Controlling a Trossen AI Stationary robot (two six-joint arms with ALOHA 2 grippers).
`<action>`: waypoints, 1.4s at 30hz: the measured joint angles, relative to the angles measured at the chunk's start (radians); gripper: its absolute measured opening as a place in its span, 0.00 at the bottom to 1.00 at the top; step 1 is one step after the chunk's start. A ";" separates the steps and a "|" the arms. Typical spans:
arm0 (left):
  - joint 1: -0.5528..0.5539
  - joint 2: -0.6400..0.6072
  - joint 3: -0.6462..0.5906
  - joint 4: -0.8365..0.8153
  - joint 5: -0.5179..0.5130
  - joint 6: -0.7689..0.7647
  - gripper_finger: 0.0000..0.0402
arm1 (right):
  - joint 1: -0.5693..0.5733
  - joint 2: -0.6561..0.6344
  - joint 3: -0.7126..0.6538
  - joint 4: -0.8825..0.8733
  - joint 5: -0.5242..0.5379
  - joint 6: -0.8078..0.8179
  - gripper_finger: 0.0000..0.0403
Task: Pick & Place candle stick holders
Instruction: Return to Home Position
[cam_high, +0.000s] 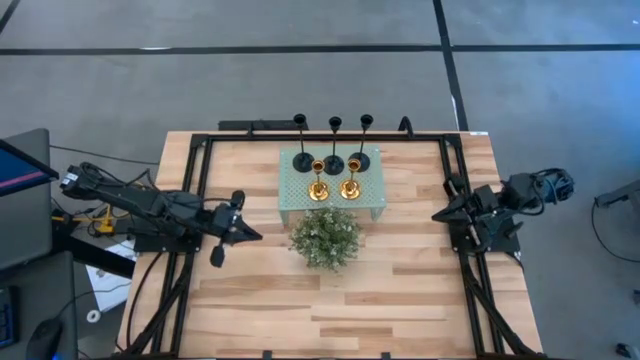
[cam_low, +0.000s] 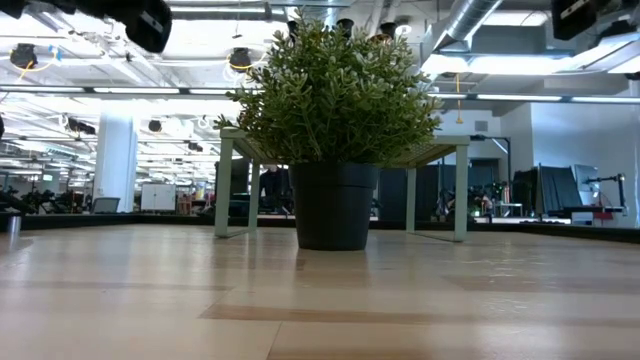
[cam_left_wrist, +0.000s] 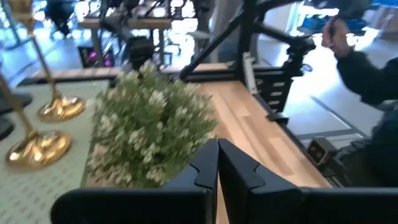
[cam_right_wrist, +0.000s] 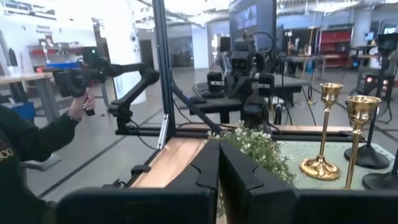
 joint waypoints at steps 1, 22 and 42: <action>0.000 -0.004 0.000 0.009 0.012 0.009 0.03 | 0.000 -0.018 -0.019 0.013 0.000 -0.003 0.00; 0.000 -0.238 -0.385 0.455 0.202 -0.028 0.03 | 0.000 -0.118 -0.179 0.141 0.002 0.000 0.00; 0.072 -0.319 -0.455 0.463 0.306 -0.038 0.03 | 0.000 -0.118 -0.178 0.047 0.002 0.011 0.00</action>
